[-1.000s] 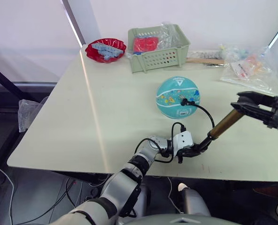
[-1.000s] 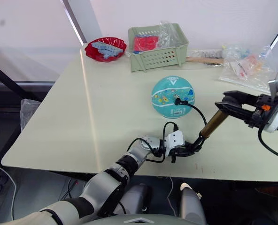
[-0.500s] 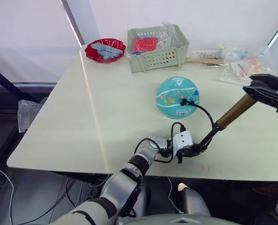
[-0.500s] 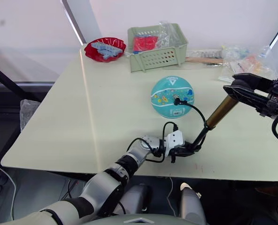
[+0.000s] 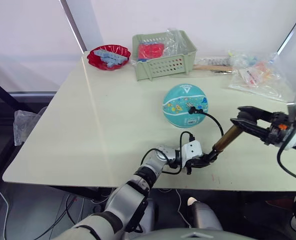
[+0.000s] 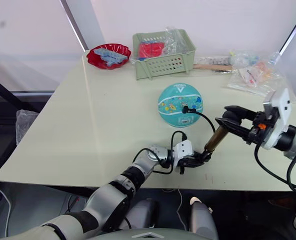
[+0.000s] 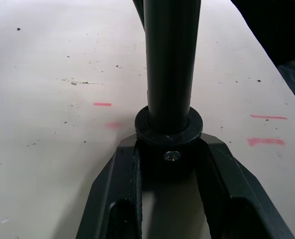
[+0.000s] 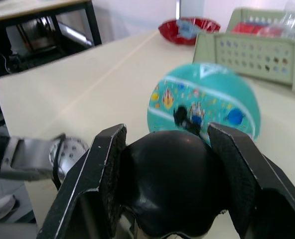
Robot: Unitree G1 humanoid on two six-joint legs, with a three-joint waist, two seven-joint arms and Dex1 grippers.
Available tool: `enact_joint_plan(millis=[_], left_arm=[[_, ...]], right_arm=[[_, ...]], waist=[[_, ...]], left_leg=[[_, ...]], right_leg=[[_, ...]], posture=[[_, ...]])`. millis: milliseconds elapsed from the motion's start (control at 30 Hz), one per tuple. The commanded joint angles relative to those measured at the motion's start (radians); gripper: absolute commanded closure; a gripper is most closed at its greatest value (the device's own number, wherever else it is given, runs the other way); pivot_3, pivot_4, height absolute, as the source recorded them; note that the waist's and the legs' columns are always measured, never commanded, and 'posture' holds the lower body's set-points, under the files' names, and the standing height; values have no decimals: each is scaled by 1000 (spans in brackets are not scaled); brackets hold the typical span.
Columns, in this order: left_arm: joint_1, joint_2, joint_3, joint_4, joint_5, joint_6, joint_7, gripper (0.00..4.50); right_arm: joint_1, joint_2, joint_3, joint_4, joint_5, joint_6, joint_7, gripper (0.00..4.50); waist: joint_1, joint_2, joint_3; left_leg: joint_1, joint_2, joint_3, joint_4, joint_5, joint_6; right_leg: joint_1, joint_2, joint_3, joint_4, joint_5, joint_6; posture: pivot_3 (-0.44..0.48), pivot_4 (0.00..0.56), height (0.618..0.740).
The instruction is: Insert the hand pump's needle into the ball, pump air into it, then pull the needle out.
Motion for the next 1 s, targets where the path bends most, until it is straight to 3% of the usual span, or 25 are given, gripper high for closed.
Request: enact_joint_plan(millis=[33, 300, 433, 667, 800, 1000], left_arm=[[42, 11, -39, 68, 46, 43, -21, 3396], [40, 9, -38, 68, 47, 43, -20, 3396], [40, 10, -37, 68, 46, 43, -21, 3396], [40, 11, -38, 70, 46, 42, -22, 3396], [40, 11, -39, 70, 48, 40, -25, 3396], [41, 11, -40, 70, 49, 38, -26, 3396]], right_arm=[[63, 19, 104, 41, -122, -13, -8, 2408], [77, 80, 145, 53, -188, -60, -22, 2408], [56, 120, 79, 32, -165, -135, -22, 2408], [3, 31, -94, 17, -45, -83, 32, 2408], [-84, -75, -212, 37, 116, 42, 27, 2408], [-181, -179, -295, 72, 228, 145, 17, 2408]], waist=[[-1, 1, -1], [-1, 3, -2], [-1, 3, -2], [3, 10, 4], [8, 15, 13], [18, 14, 15]], left_leg=[[0, 0, 0, 0, 0, 0], [0, -1, 0, 0, 0, 0], [0, -1, -1, 0, 0, 0], [-1, -2, 0, 0, 0, 0], [-3, -4, 0, 0, 0, 0], [-5, -4, 0, 0, 0, 0]], right_leg=[[0, 0, 0, 0, 0, 0], [0, 0, 0, 0, 0, 0], [0, 0, -1, 0, 0, 0], [0, -1, -1, 0, 0, 0], [-1, -3, 0, 0, 0, 0], [-4, -2, -1, 0, 2, -3]], posture=[[0, 150, 737], [0, 150, 737], [0, 150, 737], [0, 150, 737], [0, 150, 737], [0, 150, 737]])
